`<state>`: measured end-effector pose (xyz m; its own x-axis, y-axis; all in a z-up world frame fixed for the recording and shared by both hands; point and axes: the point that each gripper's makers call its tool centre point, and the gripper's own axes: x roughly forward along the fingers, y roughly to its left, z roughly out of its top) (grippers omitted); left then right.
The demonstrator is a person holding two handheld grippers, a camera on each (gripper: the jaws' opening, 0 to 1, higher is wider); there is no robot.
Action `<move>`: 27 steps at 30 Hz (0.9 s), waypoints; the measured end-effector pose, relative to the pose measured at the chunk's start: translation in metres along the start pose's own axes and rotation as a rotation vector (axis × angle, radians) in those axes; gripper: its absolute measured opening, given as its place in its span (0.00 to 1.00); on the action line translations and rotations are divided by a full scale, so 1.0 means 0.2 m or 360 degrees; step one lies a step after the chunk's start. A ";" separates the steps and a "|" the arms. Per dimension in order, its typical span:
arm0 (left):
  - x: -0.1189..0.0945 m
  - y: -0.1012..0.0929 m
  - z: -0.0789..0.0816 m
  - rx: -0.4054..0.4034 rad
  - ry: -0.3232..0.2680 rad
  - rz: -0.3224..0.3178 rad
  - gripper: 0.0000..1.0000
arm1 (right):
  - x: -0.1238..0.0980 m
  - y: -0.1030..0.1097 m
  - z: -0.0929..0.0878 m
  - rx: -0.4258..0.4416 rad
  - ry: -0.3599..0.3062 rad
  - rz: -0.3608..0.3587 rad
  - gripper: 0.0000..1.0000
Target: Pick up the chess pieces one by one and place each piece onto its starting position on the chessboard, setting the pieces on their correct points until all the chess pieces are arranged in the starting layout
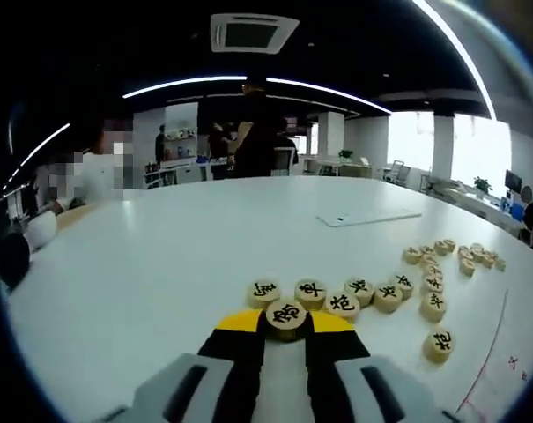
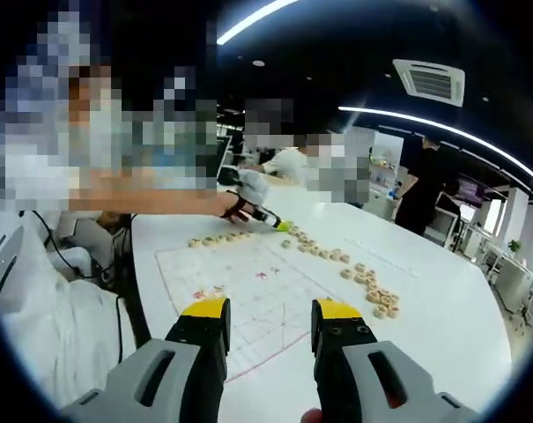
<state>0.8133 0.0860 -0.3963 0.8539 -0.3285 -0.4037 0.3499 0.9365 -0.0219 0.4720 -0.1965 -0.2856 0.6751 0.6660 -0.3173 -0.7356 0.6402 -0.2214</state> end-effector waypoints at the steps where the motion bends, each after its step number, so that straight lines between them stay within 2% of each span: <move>1: -0.03 -0.01 0.01 0.0002 -0.0005 -0.0005 0.20 | 0.00 0.00 0.01 -0.0004 -0.0004 0.0000 0.38; 3: -0.07 -0.02 0.03 0.0021 -0.0010 -0.0022 0.20 | -0.01 0.01 0.02 -0.0013 -0.0012 0.0002 0.38; 7: -0.27 -0.08 0.07 0.0108 -0.0028 -0.0075 0.20 | -0.03 0.04 0.04 -0.0032 -0.0028 0.0009 0.38; 14: -0.61 -0.19 0.13 0.0184 -0.0088 -0.0182 0.20 | -0.05 0.05 0.06 -0.0047 -0.0041 -0.0002 0.38; 17: -0.76 -0.24 0.16 0.0178 -0.0129 -0.0251 0.20 | -0.06 0.07 0.07 -0.0061 -0.0041 0.0017 0.38; 22: -1.03 -0.37 0.14 0.0173 -0.0175 -0.0387 0.20 | -0.06 0.08 0.06 -0.0062 -0.0034 0.0025 0.44; 27: -1.25 -0.50 0.10 0.0182 -0.0212 -0.0515 0.20 | -0.07 0.09 0.07 -0.0064 -0.0033 0.0031 0.44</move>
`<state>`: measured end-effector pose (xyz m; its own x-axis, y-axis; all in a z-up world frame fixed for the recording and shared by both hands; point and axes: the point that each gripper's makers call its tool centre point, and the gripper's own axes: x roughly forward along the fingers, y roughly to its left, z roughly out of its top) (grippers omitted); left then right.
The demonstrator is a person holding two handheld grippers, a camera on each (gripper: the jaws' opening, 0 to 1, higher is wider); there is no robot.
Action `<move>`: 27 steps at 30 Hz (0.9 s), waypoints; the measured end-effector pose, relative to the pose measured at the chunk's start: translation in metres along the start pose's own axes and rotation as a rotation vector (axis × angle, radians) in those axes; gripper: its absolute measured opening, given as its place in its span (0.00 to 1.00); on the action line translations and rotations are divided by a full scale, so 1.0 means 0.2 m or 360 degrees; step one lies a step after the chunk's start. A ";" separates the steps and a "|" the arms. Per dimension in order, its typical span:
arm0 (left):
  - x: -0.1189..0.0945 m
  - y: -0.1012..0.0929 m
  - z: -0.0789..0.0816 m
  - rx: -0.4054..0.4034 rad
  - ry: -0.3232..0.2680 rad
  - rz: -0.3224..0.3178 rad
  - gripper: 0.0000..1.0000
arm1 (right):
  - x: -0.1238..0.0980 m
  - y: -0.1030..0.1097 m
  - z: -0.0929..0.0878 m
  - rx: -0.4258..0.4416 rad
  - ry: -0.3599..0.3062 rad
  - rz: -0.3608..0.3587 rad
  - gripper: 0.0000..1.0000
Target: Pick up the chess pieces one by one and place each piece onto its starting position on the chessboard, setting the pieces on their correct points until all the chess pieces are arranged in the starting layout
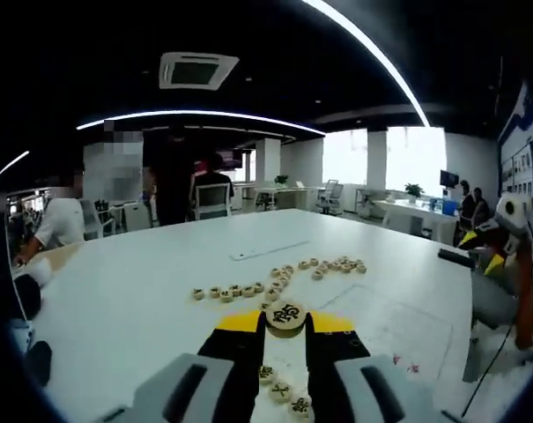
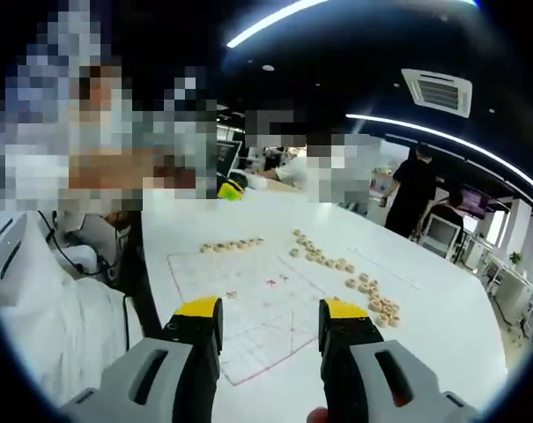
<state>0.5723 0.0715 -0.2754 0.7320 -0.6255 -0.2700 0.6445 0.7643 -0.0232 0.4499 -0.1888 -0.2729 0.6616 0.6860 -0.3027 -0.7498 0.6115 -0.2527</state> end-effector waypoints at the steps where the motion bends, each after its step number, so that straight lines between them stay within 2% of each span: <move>1: -0.03 -0.04 -0.01 0.0002 -0.0003 -0.0020 0.20 | 0.00 0.00 0.00 0.0001 -0.0003 0.0000 0.44; 5: -0.12 -0.16 -0.05 0.0005 0.0004 -0.0083 0.20 | 0.00 0.00 0.00 0.0005 -0.0004 -0.0006 0.44; 8: -0.17 -0.23 -0.11 0.0019 0.0032 -0.0101 0.20 | 0.00 -0.01 0.00 0.0008 -0.0007 -0.0008 0.44; 11: -0.20 -0.26 -0.20 -0.0002 0.0094 -0.0111 0.20 | 0.00 0.00 0.00 0.0006 -0.0003 -0.0006 0.44; 15: -0.23 -0.27 -0.39 -0.0057 0.0207 -0.0111 0.20 | -0.01 0.00 0.01 -0.0001 -0.0008 -0.0003 0.44; 18: -0.23 -0.24 -0.49 -0.0103 0.0259 -0.0101 0.20 | -0.01 0.00 0.01 -0.0001 -0.0013 -0.0002 0.44; 22: -0.21 -0.21 -0.57 -0.0153 0.0291 -0.0080 0.20 | 0.00 0.00 0.01 0.0002 -0.0007 -0.0004 0.44; 27: -0.18 -0.22 -0.65 -0.0197 0.0317 -0.0075 0.21 | 0.00 0.00 0.01 0.0001 -0.0004 -0.0003 0.44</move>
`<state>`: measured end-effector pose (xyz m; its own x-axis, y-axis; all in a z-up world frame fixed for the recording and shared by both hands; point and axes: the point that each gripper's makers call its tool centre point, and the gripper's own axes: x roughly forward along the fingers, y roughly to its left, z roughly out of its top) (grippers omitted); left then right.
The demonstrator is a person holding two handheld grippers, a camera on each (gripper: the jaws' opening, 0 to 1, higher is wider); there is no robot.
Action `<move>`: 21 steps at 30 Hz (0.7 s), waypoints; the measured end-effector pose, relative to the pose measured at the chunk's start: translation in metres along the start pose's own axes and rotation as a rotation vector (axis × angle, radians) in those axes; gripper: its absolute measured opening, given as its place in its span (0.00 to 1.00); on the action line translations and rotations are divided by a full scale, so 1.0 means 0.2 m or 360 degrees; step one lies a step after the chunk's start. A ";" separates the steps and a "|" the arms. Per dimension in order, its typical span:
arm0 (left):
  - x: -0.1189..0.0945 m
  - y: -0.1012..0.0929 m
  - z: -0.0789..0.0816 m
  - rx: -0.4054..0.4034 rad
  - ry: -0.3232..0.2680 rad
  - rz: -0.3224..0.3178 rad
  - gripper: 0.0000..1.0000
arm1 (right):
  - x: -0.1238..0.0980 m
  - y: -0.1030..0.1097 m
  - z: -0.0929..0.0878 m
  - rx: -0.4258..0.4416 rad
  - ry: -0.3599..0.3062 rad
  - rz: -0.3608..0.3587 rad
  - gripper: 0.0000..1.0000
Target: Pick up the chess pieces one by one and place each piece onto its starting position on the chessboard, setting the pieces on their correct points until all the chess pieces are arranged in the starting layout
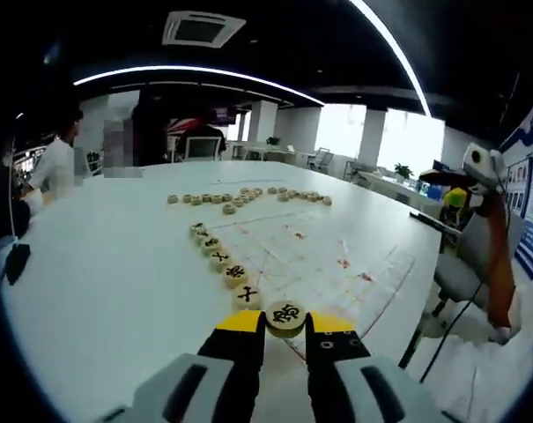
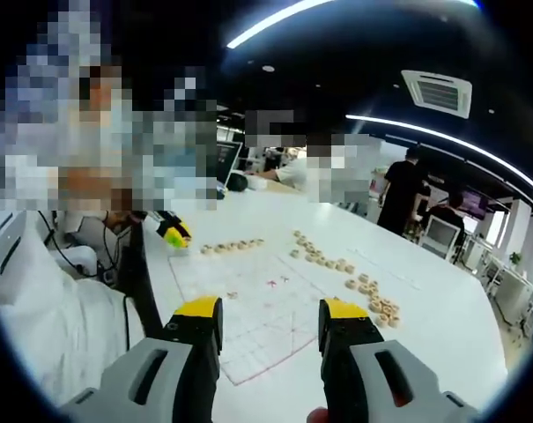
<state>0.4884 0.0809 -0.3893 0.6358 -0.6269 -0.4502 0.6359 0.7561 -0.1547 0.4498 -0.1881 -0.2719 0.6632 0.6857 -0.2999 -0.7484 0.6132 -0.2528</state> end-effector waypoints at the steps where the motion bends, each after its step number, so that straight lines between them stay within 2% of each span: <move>1: 0.01 0.00 -0.01 0.0001 0.0009 0.0003 0.21 | 0.00 0.00 0.00 -0.0001 0.0000 0.0000 0.44; 5: 0.05 0.02 -0.05 0.0023 0.0038 0.0027 0.21 | 0.00 0.00 0.00 -0.0001 0.0006 0.0002 0.44; 15: 0.08 0.06 -0.04 0.0000 0.0023 0.0063 0.21 | 0.00 0.00 -0.01 0.0000 0.0006 -0.0002 0.44; 17: 0.07 0.05 -0.04 0.0003 0.0022 0.0051 0.30 | 0.00 0.00 -0.01 0.0000 0.0003 -0.0001 0.44; 19: 0.06 0.02 -0.03 0.0029 0.0021 0.0022 0.48 | 0.00 0.00 -0.01 0.0000 0.0004 -0.0002 0.44; 21: 0.04 -0.01 -0.02 0.0071 0.0011 -0.0015 0.56 | 0.00 -0.01 -0.01 0.0002 0.0005 -0.0004 0.44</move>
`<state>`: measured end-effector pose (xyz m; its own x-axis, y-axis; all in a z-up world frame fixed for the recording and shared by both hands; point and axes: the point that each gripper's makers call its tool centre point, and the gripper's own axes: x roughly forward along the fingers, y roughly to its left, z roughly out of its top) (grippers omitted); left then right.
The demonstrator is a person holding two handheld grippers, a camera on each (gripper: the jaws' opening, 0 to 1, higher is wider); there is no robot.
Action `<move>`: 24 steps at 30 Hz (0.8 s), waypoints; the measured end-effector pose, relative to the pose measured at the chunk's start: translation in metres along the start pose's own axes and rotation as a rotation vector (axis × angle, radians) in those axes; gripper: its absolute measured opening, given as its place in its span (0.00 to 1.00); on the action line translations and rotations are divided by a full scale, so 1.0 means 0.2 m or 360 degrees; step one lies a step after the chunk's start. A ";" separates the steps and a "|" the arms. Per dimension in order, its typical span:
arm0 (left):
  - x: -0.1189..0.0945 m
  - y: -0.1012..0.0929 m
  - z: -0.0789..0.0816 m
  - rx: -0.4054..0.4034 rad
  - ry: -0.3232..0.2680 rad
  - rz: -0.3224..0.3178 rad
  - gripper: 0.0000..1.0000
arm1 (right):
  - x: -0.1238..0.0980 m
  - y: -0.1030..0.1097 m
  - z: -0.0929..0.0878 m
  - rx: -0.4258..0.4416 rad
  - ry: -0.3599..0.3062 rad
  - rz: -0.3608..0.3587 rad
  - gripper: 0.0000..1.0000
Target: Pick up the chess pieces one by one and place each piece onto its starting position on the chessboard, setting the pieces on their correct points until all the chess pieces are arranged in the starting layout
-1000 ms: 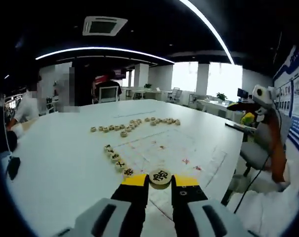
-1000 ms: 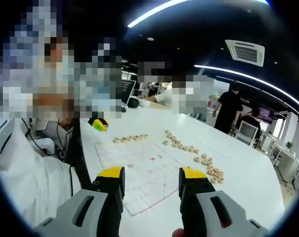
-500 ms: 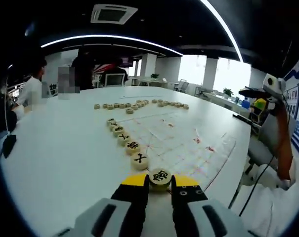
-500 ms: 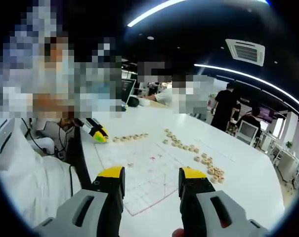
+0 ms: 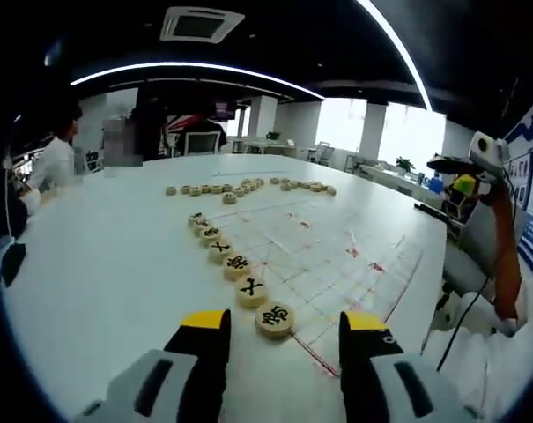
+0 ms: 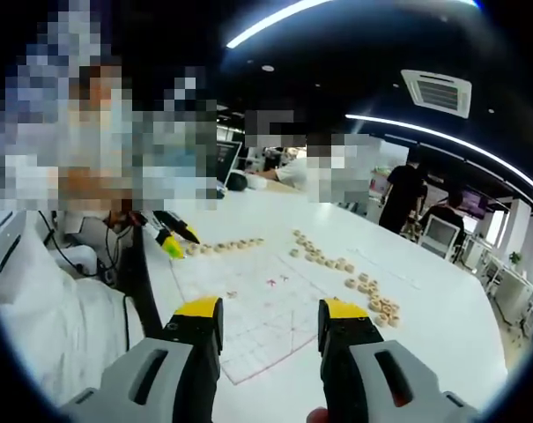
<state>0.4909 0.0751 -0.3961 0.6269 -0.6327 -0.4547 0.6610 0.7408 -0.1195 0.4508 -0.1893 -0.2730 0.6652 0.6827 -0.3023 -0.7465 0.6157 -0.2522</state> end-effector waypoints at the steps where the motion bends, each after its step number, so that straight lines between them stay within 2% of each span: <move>1: -0.01 -0.01 0.02 0.0014 -0.0014 -0.0002 0.57 | 0.00 0.00 0.00 0.0000 0.0001 0.0000 0.44; 4: -0.06 0.00 0.12 0.0042 -0.0094 0.0009 0.63 | 0.00 0.00 0.00 -0.0002 -0.0001 0.0003 0.44; 8: -0.08 0.07 0.22 0.0043 -0.0153 0.0056 0.62 | 0.00 0.00 0.00 -0.0004 -0.0001 0.0003 0.44; 13: -0.06 0.15 0.34 0.0026 -0.0215 0.0103 0.59 | 0.00 0.00 0.00 -0.0003 0.0001 0.0004 0.44; 18: 0.01 0.25 0.47 0.0022 -0.0280 0.0170 0.56 | 0.00 0.00 0.00 0.0000 -0.0001 0.0002 0.44; 24: 0.16 0.43 0.55 0.0023 -0.0257 0.0273 0.56 | -0.01 -0.01 0.00 0.0000 -0.0003 0.0000 0.44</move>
<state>0.6129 0.0946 -0.3245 0.7877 -0.5266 -0.3199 0.5442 0.8380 -0.0394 0.4511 -0.1908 -0.2720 0.6654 0.6832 -0.3006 -0.7463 0.6158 -0.2525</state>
